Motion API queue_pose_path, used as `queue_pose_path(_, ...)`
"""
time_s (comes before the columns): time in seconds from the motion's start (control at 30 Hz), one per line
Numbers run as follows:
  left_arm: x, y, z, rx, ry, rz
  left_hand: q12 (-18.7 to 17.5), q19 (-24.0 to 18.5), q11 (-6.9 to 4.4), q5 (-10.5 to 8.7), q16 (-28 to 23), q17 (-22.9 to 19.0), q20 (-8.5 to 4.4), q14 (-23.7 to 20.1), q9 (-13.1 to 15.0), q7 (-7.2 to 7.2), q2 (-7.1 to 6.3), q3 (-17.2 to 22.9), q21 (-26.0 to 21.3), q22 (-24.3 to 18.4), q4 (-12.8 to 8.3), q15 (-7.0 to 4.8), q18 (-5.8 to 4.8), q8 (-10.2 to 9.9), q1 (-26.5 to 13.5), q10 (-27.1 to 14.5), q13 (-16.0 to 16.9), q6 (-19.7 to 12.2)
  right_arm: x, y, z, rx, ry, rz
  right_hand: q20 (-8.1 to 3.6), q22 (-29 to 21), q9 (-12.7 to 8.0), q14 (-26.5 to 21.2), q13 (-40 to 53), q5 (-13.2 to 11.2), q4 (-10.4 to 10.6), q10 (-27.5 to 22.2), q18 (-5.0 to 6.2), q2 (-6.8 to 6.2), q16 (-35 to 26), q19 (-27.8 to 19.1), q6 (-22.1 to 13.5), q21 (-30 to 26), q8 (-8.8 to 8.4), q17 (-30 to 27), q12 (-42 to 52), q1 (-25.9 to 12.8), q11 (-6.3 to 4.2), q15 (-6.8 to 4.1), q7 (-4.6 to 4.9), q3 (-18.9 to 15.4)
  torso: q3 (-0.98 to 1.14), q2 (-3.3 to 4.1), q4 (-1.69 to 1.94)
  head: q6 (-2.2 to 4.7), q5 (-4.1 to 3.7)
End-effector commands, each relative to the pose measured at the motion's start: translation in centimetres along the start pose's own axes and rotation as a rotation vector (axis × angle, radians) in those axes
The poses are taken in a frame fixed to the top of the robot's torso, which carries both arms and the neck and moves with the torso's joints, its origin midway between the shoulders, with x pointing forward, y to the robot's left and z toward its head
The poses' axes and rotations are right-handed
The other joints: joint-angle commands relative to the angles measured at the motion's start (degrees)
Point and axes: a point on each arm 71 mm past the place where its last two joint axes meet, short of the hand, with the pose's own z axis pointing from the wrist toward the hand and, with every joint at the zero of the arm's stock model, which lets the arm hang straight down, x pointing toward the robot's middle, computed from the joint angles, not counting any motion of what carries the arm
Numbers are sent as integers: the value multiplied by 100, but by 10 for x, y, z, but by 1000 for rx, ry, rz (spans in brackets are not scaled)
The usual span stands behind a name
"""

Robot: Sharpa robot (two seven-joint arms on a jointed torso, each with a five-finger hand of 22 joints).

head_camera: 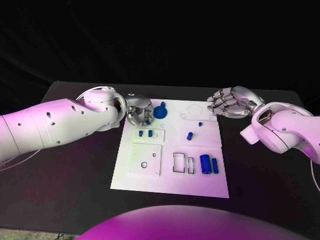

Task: Assemble the parts on the task board

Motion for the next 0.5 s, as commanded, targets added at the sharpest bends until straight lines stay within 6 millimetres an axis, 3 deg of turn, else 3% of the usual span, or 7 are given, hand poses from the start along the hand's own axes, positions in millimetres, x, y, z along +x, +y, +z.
queue_pose_path(0.03,1,-3,1,11,19,-17,-37,26,-20,-20,-1,-10,0,1,10,2,21,6,-5,732,-33,12,-80,-30,-60,43,-5,15,1,1,0,-9,15,-4,4,-5,-5,-19,-5,-2,-25,-19,75,30,-18,3,-7,-5,19,-5,33,-3,0,1,481,0,1,0,-2,1,-2)
queue_pose_path(0.5,4,-1,0,-7,47,-27,-82,-8,-17,-38,-45,-115,1,-47,25,-3,26,-10,-71,714,-21,13,-68,-43,-120,42,-11,33,1,0,0,-8,14,-6,5,-15,-9,-21,-10,-3,-27,-21,74,29,-22,2,-9,-5,24,-10,35,-7,1,2,482,0,2,0,1,1,-5)
